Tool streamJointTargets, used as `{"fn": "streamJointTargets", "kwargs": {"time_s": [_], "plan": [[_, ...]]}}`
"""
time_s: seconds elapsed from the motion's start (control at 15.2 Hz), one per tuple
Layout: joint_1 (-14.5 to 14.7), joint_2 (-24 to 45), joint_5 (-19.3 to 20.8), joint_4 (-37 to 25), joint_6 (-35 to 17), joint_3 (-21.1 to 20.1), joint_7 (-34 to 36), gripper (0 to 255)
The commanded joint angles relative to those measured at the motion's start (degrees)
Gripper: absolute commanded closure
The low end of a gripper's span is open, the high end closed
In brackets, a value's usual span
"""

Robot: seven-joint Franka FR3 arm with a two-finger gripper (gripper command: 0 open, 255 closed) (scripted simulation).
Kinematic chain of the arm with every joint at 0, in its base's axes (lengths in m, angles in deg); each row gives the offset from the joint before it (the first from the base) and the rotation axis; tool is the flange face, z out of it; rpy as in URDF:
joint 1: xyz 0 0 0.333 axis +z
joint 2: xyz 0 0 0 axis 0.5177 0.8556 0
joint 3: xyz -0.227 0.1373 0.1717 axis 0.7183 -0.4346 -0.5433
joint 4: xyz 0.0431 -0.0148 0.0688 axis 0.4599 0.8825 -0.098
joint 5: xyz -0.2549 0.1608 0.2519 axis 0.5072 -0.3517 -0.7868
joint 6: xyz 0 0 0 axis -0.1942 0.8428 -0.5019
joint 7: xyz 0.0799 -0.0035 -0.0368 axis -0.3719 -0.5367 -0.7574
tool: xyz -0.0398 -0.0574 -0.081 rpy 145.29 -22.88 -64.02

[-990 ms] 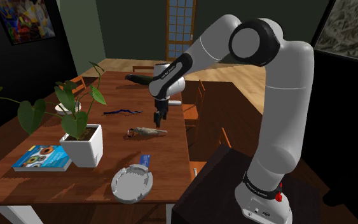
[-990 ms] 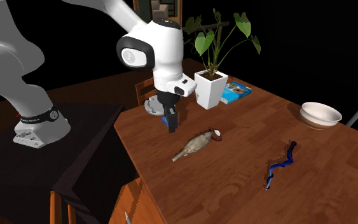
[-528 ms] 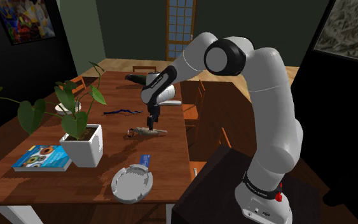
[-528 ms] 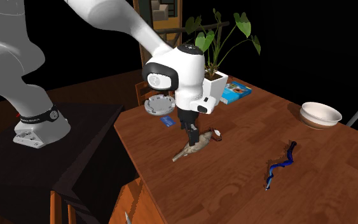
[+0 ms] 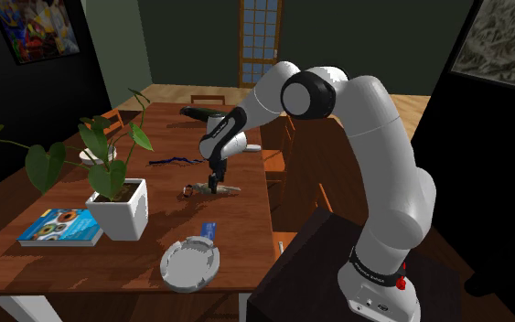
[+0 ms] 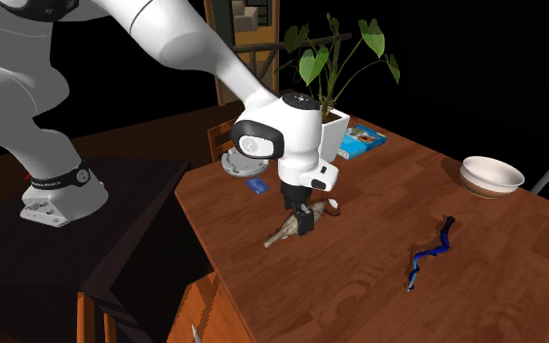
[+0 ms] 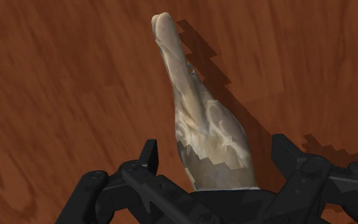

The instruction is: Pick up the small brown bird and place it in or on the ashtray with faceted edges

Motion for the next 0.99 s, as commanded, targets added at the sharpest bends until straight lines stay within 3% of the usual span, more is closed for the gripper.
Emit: {"fn": "streamJointTargets", "kwargs": {"time_s": [0.0,0.46,0.53,0.92], "plan": [[0.0,0.9,-0.1,0.0,-0.9,-0.1,0.0,0],[0.0,0.9,-0.1,-0.1,-0.9,-0.1,0.0,0],[0.0,0.9,-0.1,-0.1,-0.9,-0.1,0.0,255],[0.0,0.9,-0.1,-0.1,-0.9,-0.1,0.0,255]]}}
